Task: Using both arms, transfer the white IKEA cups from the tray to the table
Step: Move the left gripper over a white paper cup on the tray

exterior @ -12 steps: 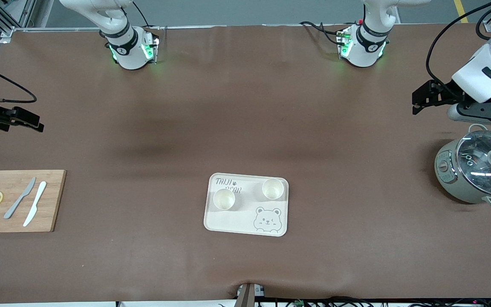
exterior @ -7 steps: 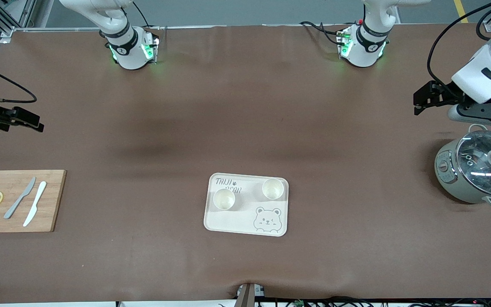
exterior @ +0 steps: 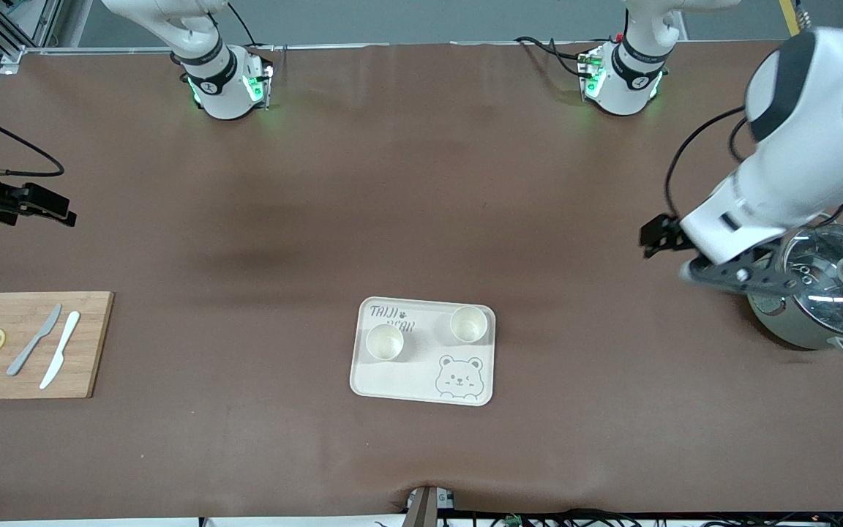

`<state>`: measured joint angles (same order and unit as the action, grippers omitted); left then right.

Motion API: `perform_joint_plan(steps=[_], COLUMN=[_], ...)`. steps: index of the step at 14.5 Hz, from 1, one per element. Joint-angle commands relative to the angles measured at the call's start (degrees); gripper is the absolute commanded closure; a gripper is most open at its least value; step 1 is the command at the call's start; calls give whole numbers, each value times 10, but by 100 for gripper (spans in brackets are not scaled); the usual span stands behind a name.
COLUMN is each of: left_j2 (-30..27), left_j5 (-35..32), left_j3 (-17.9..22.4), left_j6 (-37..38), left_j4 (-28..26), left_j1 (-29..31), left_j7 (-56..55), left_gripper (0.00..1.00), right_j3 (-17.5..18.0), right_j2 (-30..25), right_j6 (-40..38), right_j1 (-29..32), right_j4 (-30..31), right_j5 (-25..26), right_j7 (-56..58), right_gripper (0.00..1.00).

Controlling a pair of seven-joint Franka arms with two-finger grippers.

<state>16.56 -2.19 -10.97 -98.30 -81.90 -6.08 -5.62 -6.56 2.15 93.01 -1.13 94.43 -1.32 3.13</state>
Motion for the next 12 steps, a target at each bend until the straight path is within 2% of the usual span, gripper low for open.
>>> perform_joint_plan(steps=[1,5,8,12], left_j2=[83,140,196,288], left_j5=[-12,-13,-14,-10], left_j3=[-12,21,43,123], left_j6=[4,-68,-80,-86], left_j4=[102,111,145,219], left_j1=[-29,-105,-150,-240], left_j7=[-54,-126,-134,-157], left_gripper=[0,0,0,0], right_j3=[1,1,1,1], right_j2=[-2,3,7,36], right_j6=[1,7,8,12], right_j1=[-2,-4,-11,-40], right_j4=[0,-1,-10,-41], right_j5=[-7,-24,-32,-45], right_j7=[-9,-10,-22,-90], right_gripper=[0,0,0,0])
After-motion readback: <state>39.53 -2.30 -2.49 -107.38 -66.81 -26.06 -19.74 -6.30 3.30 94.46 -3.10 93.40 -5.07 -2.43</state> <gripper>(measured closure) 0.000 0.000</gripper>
